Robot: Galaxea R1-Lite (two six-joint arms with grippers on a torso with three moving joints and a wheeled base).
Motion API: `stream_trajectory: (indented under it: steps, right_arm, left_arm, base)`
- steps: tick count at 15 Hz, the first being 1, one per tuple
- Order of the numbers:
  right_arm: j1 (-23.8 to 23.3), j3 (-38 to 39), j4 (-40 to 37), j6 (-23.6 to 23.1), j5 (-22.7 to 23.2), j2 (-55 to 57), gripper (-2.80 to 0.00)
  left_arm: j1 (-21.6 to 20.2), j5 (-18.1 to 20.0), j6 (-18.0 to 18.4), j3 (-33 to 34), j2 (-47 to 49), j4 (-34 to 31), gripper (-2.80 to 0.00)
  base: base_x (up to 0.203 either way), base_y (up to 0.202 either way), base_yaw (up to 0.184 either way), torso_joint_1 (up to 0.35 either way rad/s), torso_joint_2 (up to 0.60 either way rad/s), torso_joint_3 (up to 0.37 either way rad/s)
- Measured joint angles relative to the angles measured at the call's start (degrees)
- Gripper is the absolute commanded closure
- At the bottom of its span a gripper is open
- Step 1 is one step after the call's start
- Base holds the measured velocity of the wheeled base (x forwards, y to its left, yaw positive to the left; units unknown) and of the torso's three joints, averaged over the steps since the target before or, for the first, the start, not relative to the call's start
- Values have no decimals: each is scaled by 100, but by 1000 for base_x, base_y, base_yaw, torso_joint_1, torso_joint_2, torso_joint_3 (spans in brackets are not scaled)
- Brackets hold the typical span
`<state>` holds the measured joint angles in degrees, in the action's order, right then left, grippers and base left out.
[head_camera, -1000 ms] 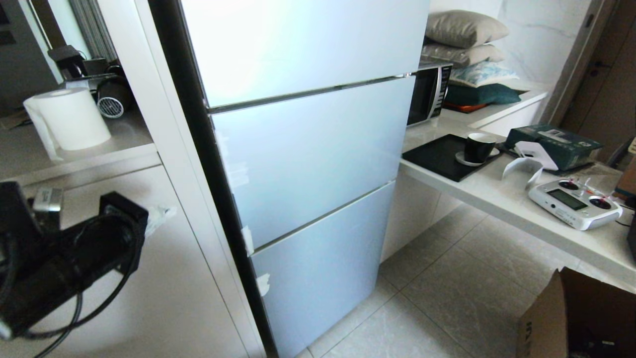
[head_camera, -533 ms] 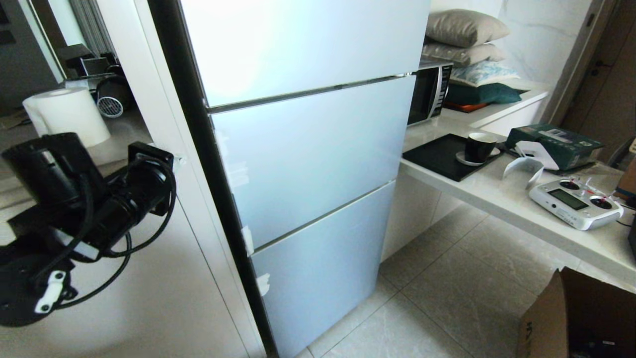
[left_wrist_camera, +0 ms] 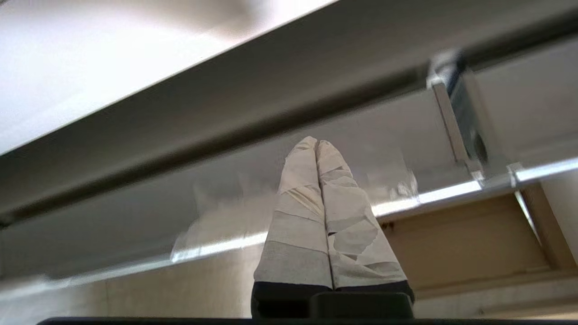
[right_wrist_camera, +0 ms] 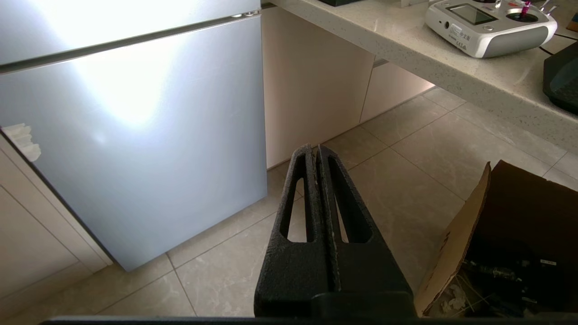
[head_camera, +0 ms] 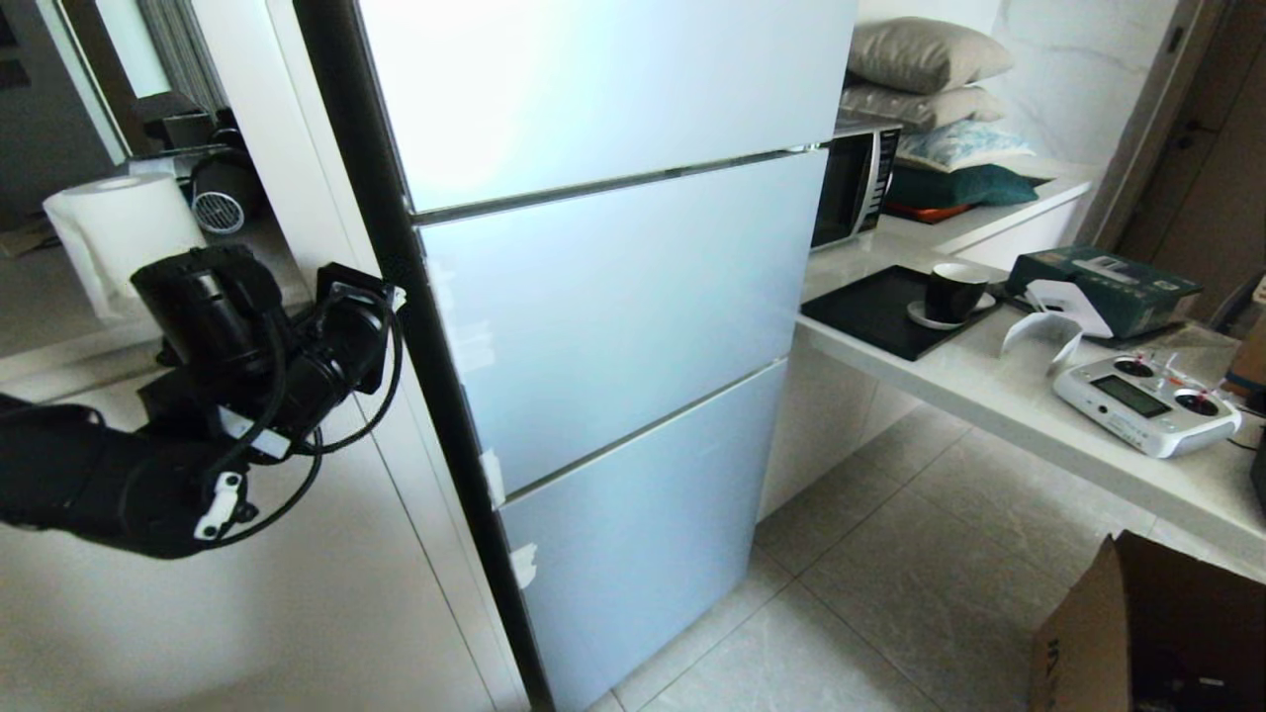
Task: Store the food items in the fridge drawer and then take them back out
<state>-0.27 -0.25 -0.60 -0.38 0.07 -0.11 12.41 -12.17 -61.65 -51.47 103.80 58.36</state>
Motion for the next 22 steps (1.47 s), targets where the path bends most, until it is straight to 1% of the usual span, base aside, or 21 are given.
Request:
stream_trajectory:
  steps: [7,13,16,20,22]
  right_arm:
    - [0,20,66,6,1,1,0]
    - [0,22,69,5,0,4,0]
    - [0,22,70,5,0,4,0]
    - [0,22,69,9,0,4,0]
    - [-5,22,70,7,1,4,0]
  left_arm:
    - [95,-40,3,-449,471,15,0]
    - [345,-18,55,-458,544,20,0]
    - [480,-16,51,-355,500,35,0]
    - [685,39,53,37,298,17,0]
    - [749,60,145,286,190,136,0]
  base:
    - [0,0,0,0,0,0]
    - [0,0,0,0,0,0]
    - [0,0,0,0,0,0]
    - [0,0,0,0,0,0]
    - [0,0,0,0,0,0]
